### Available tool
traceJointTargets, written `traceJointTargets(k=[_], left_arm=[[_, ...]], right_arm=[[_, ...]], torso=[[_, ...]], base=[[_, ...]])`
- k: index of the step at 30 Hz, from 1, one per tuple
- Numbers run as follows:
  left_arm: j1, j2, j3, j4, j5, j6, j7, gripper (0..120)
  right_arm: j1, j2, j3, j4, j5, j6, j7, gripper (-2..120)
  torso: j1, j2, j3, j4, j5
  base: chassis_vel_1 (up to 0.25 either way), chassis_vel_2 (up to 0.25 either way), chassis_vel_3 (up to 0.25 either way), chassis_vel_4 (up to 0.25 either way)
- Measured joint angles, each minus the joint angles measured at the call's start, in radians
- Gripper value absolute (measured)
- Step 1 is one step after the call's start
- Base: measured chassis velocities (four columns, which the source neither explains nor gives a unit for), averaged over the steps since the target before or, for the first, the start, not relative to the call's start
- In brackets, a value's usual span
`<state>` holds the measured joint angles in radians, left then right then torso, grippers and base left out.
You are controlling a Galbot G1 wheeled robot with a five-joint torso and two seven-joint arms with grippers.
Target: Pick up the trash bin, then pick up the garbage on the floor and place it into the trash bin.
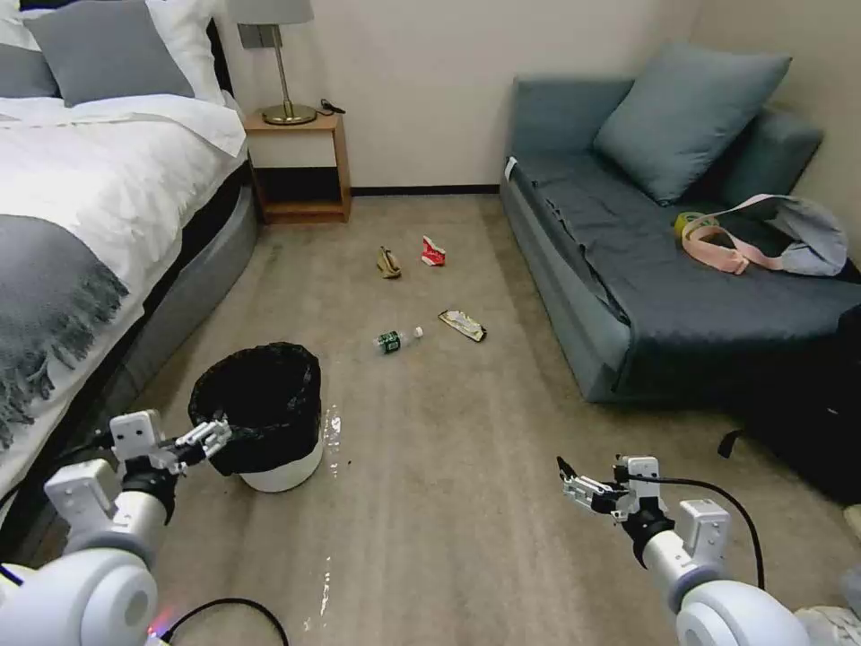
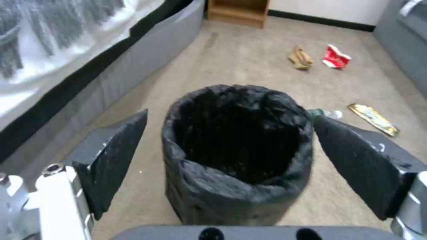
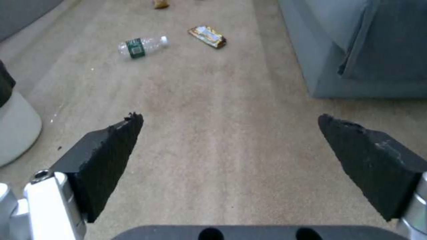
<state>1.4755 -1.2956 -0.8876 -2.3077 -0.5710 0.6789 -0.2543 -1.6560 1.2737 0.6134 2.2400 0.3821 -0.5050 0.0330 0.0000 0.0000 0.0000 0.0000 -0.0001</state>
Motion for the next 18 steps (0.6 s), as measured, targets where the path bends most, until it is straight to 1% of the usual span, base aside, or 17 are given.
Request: traceJointTargets(k=[1,3,5,7,8,10,11,14,15,16,17,18], left_arm=[[0.000,0.000,0.000,0.000,0.000,0.000,0.000,100],[-0.044,0.042,-0.016,0.034,-0.091,0.041,-0.047,100],[-0.074,0.072,-0.023,0.068,-0.181,0.058,-0.096,100],[-0.078,0.075,-0.024,0.074,-0.189,0.059,-0.101,100],[-0.089,0.090,-0.026,0.101,-0.209,0.061,-0.117,100],[-0.104,0.113,-0.028,0.155,-0.218,0.062,-0.126,100],[-0.104,0.113,-0.028,0.155,-0.218,0.062,-0.126,100],[-0.122,0.132,-0.034,0.216,-0.219,0.062,-0.127,100],[-0.136,0.142,-0.035,0.250,-0.219,0.062,-0.127,100],[-0.136,0.142,-0.035,0.250,-0.219,0.062,-0.127,100],[-0.153,0.152,-0.035,0.282,-0.218,0.061,-0.126,100],[-0.160,0.156,-0.035,0.294,-0.218,0.061,-0.124,100]], right_arm=[[0.000,0.000,0.000,0.000,0.000,0.000,0.000,100],[0.000,-0.003,0.001,0.000,-0.001,0.000,-0.001,100],[-0.003,-0.003,0.002,0.001,-0.005,0.000,-0.003,100],[-0.003,-0.003,0.002,0.001,-0.006,0.000,-0.003,100],[-0.004,-0.001,0.001,0.002,-0.009,0.000,-0.005,100],[-0.003,0.002,-0.005,0.001,-0.014,0.000,-0.006,100],[-0.003,0.002,-0.005,0.001,-0.014,0.000,-0.006,100],[0.005,0.003,-0.019,-0.004,-0.021,0.000,-0.007,100],[0.008,0.004,-0.027,-0.008,-0.026,0.000,-0.007,100],[0.008,0.004,-0.027,-0.008,-0.026,0.000,-0.007,100],[0.011,0.004,-0.033,-0.012,-0.031,0.000,-0.007,100],[0.013,0.004,-0.037,-0.014,-0.034,0.000,-0.007,100]], torso=[[0.000,0.000,0.000,0.0000,0.0000],[0.000,0.000,0.000,0.0000,0.0000],[0.000,0.000,0.000,-0.0001,0.0001],[0.000,0.000,0.000,-0.0001,0.0000],[0.000,0.000,0.000,-0.0002,0.0001],[0.000,0.000,0.000,0.0000,-0.0001],[0.000,0.000,0.000,0.0000,-0.0001],[0.000,0.000,0.000,0.0000,-0.0001],[0.000,0.000,0.000,0.0002,-0.0001],[0.000,0.000,0.000,0.0002,-0.0001],[0.000,0.000,0.000,0.0000,-0.0001],[0.000,0.000,0.000,0.0000,-0.0001]], base=[[0.000,0.000,0.000,0.000],[0.000,0.000,0.000,0.000],[0.000,0.000,0.000,0.000],[0.000,0.000,0.000,0.000],[0.000,0.000,0.000,0.000],[0.000,0.000,0.000,0.000],[0.000,0.000,0.000,0.000],[0.000,0.000,0.000,0.000],[0.000,0.000,0.000,0.000],[0.000,0.000,0.000,0.000],[0.000,0.000,0.000,0.000],[0.000,0.000,0.000,0.000]])
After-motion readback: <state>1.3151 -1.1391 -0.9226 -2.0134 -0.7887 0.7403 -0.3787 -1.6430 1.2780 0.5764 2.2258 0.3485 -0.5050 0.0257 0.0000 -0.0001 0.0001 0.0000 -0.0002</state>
